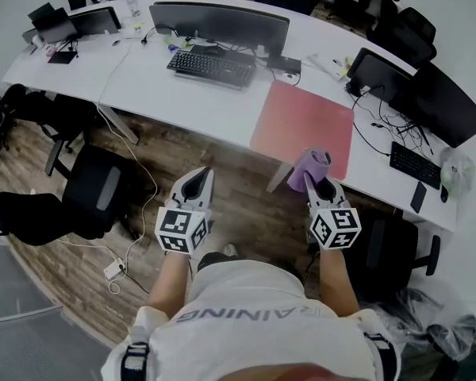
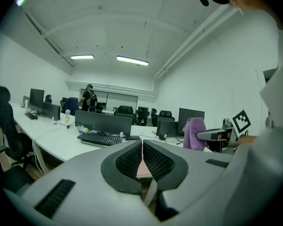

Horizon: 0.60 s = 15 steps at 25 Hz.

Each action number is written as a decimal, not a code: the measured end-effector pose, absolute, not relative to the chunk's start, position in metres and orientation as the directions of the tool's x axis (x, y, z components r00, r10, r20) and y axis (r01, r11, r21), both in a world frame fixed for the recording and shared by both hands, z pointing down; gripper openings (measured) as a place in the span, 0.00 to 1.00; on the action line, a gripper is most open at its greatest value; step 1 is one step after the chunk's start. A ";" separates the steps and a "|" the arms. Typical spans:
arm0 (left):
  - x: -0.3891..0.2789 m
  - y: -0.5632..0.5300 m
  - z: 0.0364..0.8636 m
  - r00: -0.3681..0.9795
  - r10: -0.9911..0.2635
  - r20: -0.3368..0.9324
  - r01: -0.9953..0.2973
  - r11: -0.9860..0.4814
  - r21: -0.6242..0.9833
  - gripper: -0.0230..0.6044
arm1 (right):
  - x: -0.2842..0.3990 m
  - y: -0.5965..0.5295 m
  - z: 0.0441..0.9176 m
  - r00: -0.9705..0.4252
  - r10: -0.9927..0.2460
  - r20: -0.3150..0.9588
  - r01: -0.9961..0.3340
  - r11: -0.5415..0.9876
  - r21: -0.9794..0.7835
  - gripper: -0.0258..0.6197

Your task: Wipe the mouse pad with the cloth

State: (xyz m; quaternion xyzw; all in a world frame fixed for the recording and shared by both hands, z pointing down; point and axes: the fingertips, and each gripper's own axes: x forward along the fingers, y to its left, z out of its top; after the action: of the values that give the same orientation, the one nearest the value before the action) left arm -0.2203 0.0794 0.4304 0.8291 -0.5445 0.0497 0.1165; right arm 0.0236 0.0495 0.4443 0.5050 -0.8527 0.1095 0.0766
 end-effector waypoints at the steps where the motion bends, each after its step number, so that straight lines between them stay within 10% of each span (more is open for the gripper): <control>1: -0.225 0.073 0.432 0.409 -0.888 0.208 -0.911 -0.387 0.143 0.09 | 0.019 0.045 0.446 -0.471 -0.848 0.243 -0.882 0.459 -0.107 0.20; 15: -0.239 -0.005 0.454 0.483 -0.843 0.237 -0.874 -0.448 0.188 0.09 | 0.006 -0.018 0.462 -0.406 -0.868 0.285 -0.914 0.384 -0.131 0.20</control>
State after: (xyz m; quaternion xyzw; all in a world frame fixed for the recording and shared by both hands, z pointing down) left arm -0.2388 -0.0051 0.4539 0.8490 -0.5056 0.0546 0.1430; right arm 0.0061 -0.0182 0.4622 0.5383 -0.8277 0.1344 0.0846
